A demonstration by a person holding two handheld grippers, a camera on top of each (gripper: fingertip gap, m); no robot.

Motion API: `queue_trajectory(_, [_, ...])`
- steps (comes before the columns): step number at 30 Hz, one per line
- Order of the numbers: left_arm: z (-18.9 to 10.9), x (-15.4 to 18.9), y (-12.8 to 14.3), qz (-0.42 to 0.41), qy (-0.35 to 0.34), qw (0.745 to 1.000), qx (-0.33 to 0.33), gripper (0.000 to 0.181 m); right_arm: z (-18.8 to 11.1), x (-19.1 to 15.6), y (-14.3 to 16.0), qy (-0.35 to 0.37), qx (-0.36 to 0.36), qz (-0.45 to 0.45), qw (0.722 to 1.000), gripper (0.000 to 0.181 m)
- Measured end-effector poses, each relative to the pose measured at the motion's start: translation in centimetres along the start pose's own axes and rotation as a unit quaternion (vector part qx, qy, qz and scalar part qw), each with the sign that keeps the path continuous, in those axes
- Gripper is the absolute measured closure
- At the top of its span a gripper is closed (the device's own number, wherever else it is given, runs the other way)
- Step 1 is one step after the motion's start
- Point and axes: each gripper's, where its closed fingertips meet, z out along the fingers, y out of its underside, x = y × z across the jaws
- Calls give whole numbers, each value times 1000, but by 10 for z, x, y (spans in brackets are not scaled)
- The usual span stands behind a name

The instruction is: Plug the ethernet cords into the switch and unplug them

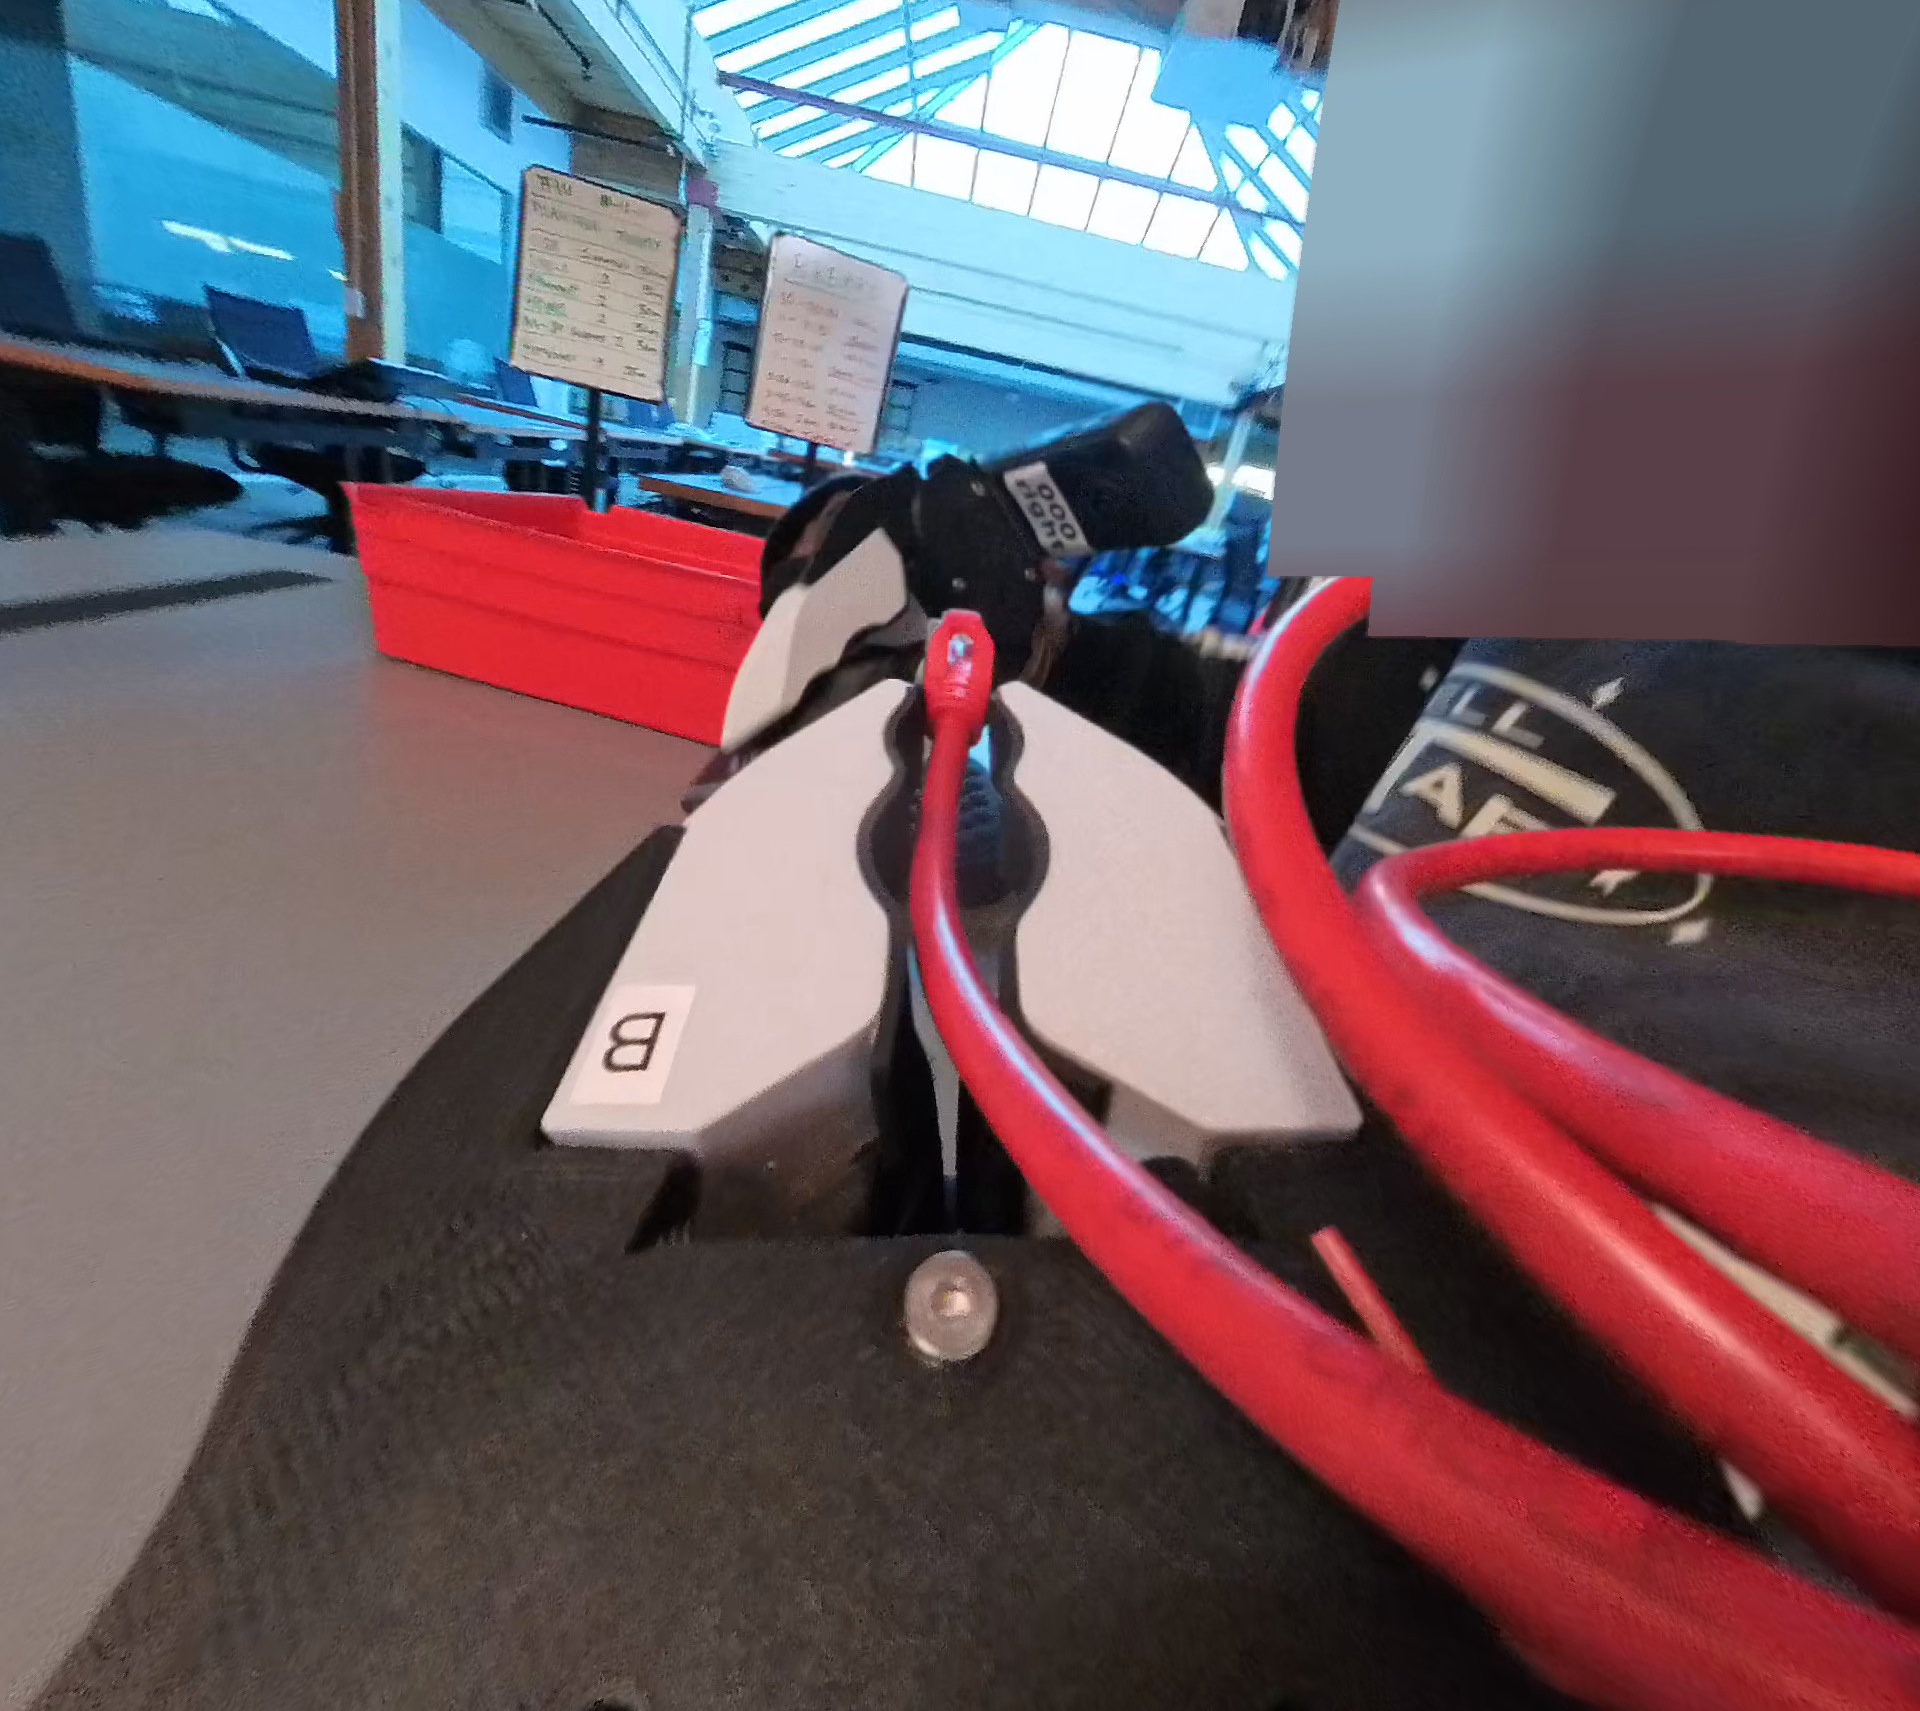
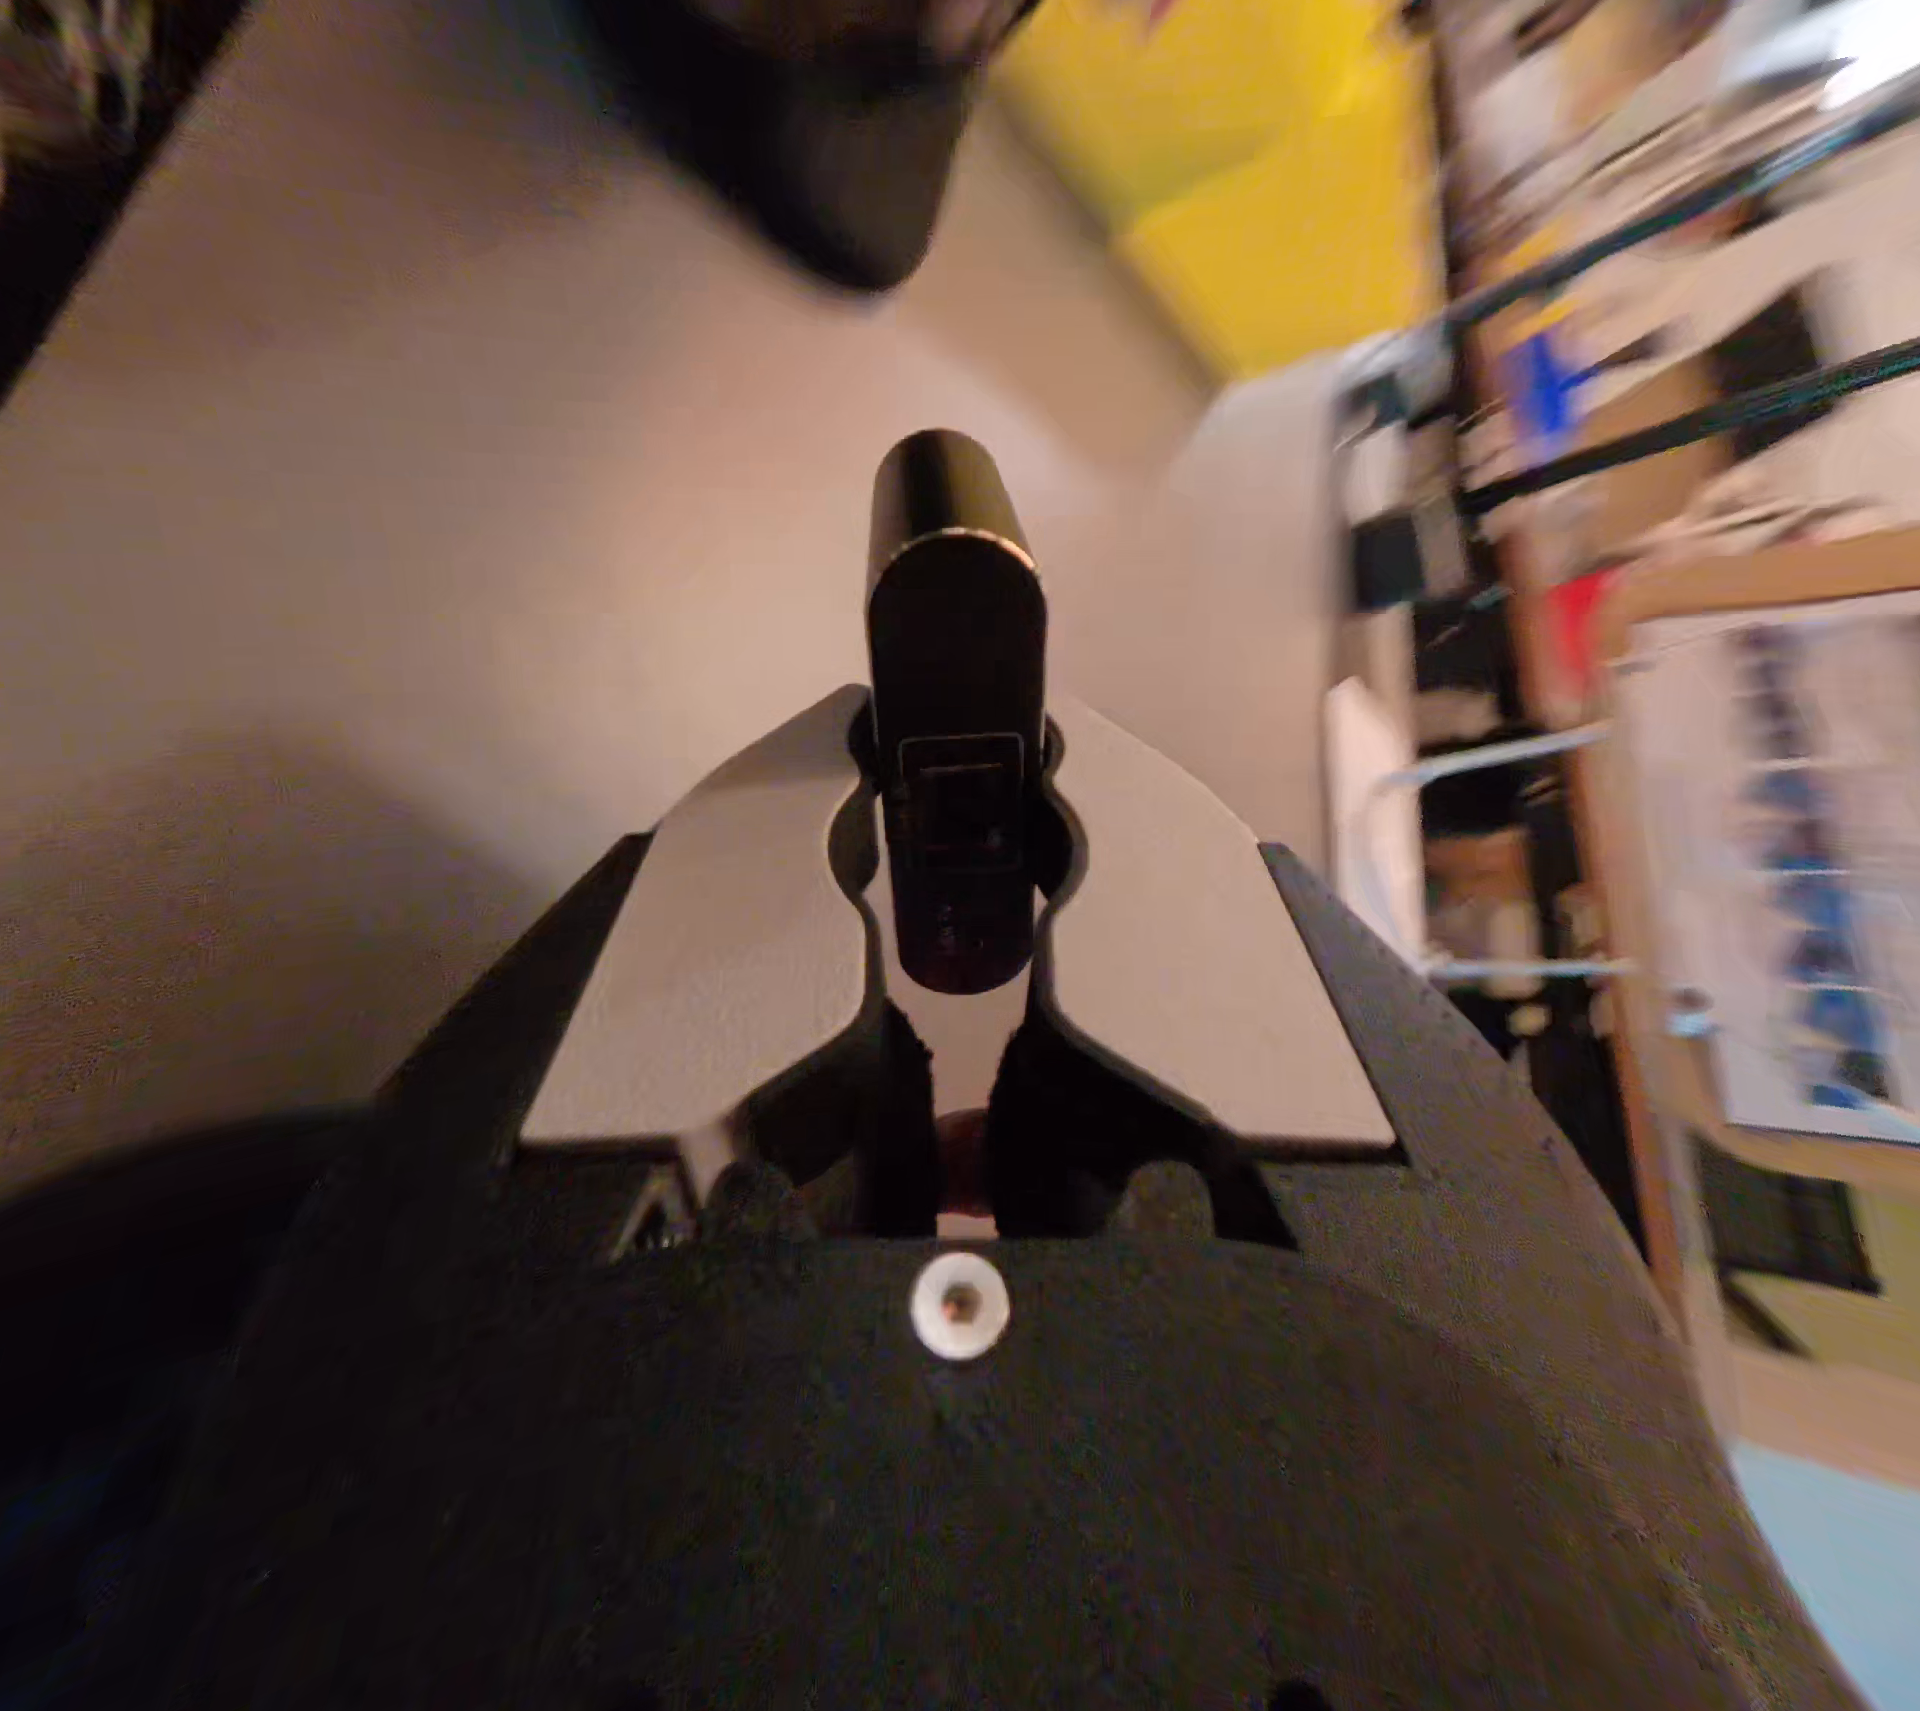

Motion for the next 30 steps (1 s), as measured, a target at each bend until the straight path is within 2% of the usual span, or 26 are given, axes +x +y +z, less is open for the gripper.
queue_trajectory(3, [-1, 0, -3, -77, 29, 996, 18, 174, -31, 19, -47, 141, 167, -40, 975, 157])
queue_trajectory(4, [0, 3, -3, -87, 39, 995, 19, 167, -40, 21, -59, 176, 198, -58, 963, 157])
queue_trajectory(5, [1, 5, -2, -88, 45, 995, 18, 169, -46, 21, -67, 196, 210, -67, 955, 157])
queue_trajectory(10, [11, 18, 9, -74, 67, 995, -6, 166, -48, 11, -82, 204, 209, -105, 951, 157])
queue_trajectory(12, [14, 21, 13, -66, 69, 995, -20, 171, -46, 8, -85, 203, 204, -121, 950, 157])
queue_trajectory(13, [14, 22, 14, -62, 71, 995, -24, 167, -45, 8, -85, 204, 200, -131, 949, 157])
queue_trajectory(18, [12, 27, 13, -63, 88, 994, -18, 166, -39, 6, -89, 215, 180, -183, 942, 157])
queue_trajectory(23, [13, 37, 17, -52, 110, 992, -35, 170, -32, -3, -93, 196, 158, -238, 938, 157])
queue_trajectory(30, [14, 43, 24, -38, 123, 990, -56, 171, -33, -7, -89, 166, 140, -264, 940, 157])
